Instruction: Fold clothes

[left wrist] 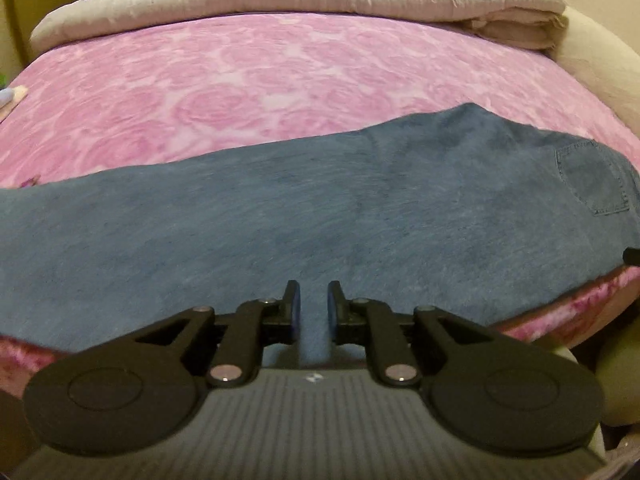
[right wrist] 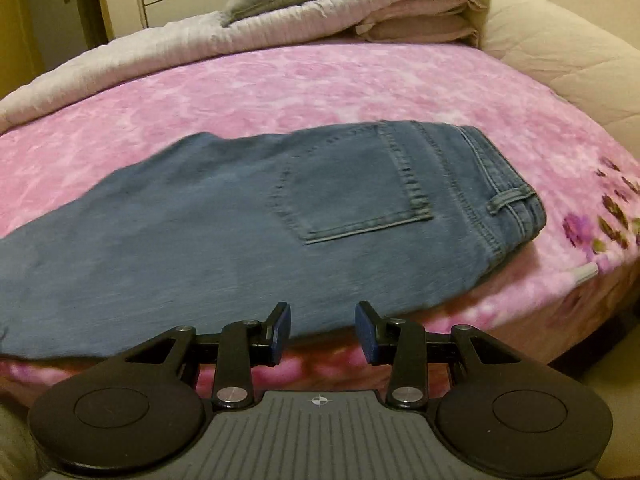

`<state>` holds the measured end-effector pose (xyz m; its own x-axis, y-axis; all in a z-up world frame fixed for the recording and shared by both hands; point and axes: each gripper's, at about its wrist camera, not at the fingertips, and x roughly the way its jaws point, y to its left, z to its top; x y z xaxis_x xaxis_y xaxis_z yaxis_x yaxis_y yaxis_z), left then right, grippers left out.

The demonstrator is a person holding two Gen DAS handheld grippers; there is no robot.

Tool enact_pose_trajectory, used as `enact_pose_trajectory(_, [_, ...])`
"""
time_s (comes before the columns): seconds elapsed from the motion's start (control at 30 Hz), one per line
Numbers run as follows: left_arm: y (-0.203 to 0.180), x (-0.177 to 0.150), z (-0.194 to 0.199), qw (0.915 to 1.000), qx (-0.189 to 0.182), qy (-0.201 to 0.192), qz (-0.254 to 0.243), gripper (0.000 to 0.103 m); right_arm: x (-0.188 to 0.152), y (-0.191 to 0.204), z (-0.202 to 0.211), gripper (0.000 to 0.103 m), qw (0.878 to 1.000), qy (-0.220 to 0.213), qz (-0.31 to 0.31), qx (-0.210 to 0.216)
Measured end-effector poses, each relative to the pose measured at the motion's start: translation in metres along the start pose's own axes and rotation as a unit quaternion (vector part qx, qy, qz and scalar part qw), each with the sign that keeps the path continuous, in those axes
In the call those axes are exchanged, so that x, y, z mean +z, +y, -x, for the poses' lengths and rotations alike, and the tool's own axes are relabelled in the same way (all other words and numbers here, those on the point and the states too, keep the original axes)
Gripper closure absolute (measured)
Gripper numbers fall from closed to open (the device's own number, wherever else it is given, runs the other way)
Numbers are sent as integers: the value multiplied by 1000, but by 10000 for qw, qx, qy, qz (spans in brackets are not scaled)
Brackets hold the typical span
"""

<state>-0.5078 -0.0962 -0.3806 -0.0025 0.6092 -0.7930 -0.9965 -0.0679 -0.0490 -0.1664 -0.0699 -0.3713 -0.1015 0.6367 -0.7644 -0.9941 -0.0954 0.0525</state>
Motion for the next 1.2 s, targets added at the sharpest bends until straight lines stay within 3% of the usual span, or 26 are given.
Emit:
enact_pose_trajectory(0.13, [12,-6,20,9998,63,-127,133,90,-2,24,13,63,9996,-86,130,220])
enact_pose_trajectory(0.5, [57,-19,59,9959,317,-482,690,88,0,63,27,63,9981,-239,488,299])
enact_pose_trajectory(0.97, [109,-29,73,9872,621,-597,1341,88,5,96,17,63,9956,-179,800,457])
enact_pose_trajectory(1.2, [140,-37,75,9805,795,-646,1679,88,4,103,1,63,9941,-117,619,878])
